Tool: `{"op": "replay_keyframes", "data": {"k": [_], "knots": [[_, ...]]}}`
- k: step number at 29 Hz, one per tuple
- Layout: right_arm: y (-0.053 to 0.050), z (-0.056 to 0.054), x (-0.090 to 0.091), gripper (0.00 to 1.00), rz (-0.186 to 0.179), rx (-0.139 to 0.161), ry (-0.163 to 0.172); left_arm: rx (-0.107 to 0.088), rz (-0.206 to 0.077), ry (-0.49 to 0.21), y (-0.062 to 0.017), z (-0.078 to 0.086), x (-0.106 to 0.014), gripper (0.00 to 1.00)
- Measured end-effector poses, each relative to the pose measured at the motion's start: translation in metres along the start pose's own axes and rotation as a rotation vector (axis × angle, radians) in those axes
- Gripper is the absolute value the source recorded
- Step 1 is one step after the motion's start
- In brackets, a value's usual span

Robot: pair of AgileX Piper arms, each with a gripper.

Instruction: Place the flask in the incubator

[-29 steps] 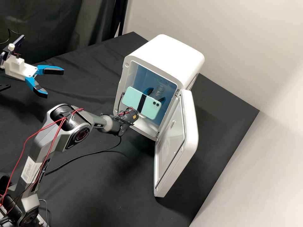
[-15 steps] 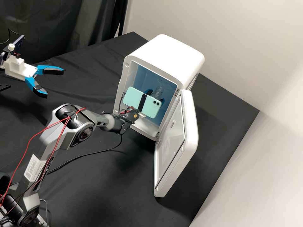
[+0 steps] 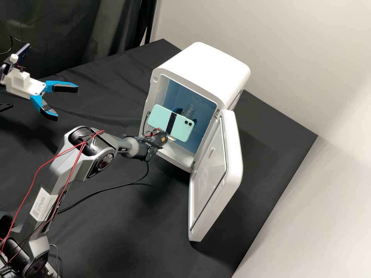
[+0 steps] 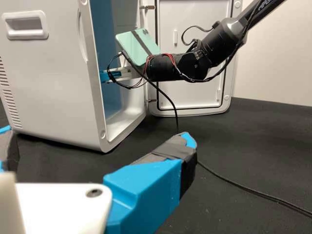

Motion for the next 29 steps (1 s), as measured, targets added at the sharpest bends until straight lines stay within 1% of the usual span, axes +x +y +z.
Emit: {"op": "replay_keyframes", "data": {"k": [6,9,10,11,12,16,18,20,22,29], "knots": [[-0.009,0.006,0.004,0.00,-0.030,-0.003,-0.029,0.000,0.000,0.000,0.0000,0.000,0.000,1.00],[-0.016,0.010,0.008,0.00,-0.056,-0.004,-0.048,0.000,0.000,0.000,0.0000,0.000,0.000,1.00],[-0.018,0.010,0.008,0.00,-0.060,-0.004,-0.050,0.000,0.000,0.000,0.0000,0.000,0.000,1.00],[-0.022,0.011,0.008,0.00,-0.075,-0.005,-0.059,0.000,0.000,0.000,0.0000,0.000,0.000,1.00],[-0.024,0.011,0.009,0.00,-0.078,-0.005,-0.061,0.000,0.000,0.000,0.0000,0.000,0.000,1.00],[-0.028,0.011,0.010,0.00,-0.086,-0.006,-0.059,0.000,0.000,0.000,0.0000,0.000,0.000,1.00],[-0.027,0.011,0.011,0.00,-0.084,-0.006,-0.057,0.000,0.000,0.000,0.0000,0.000,0.000,1.00],[-0.029,0.011,0.012,0.00,-0.087,-0.009,-0.058,0.000,0.000,0.000,0.0000,0.000,0.000,1.00],[-0.029,0.011,0.013,0.00,-0.082,-0.015,-0.050,0.000,0.000,0.000,0.0000,0.000,0.000,1.00],[-0.030,0.012,0.015,0.00,-0.080,-0.015,-0.048,0.000,0.000,0.000,0.0000,0.000,0.000,1.00]]}}
